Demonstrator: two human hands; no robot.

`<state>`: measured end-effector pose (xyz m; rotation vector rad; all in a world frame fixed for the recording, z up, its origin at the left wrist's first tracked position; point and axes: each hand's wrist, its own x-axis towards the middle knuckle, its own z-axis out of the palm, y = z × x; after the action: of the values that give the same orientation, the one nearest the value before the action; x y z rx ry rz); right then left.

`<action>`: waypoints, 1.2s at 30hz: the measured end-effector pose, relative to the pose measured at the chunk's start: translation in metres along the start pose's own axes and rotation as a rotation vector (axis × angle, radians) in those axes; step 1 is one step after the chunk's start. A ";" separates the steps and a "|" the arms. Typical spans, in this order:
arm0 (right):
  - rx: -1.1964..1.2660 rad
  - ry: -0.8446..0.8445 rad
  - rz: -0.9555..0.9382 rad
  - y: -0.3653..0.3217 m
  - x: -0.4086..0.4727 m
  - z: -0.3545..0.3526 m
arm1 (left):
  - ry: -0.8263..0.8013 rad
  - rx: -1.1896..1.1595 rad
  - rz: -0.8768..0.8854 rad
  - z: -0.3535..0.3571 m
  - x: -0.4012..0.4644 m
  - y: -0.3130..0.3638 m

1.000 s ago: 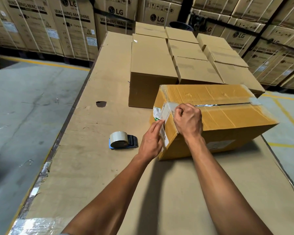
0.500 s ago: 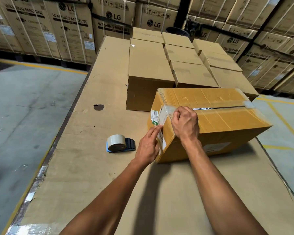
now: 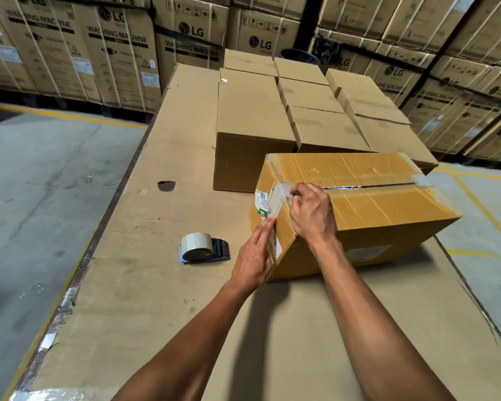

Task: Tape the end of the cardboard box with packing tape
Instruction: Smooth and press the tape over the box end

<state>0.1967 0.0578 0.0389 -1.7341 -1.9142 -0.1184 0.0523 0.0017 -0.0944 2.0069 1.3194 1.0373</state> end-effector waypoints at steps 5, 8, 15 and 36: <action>0.027 -0.056 -0.109 0.005 0.001 -0.002 | 0.041 -0.017 -0.001 -0.019 0.024 0.004; 0.050 -0.112 -0.133 0.004 0.002 -0.001 | 0.087 -0.064 0.025 -0.024 0.047 0.024; -0.005 -0.001 0.012 -0.006 -0.001 -0.004 | 0.016 -0.025 -0.039 0.004 0.016 -0.014; 0.145 0.004 -0.116 0.012 -0.014 -0.013 | 0.087 -0.080 -0.006 -0.008 0.023 0.022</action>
<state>0.2126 0.0417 0.0402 -1.5276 -1.9689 -0.0251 0.0620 0.0140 -0.0660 1.9166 1.3065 1.1681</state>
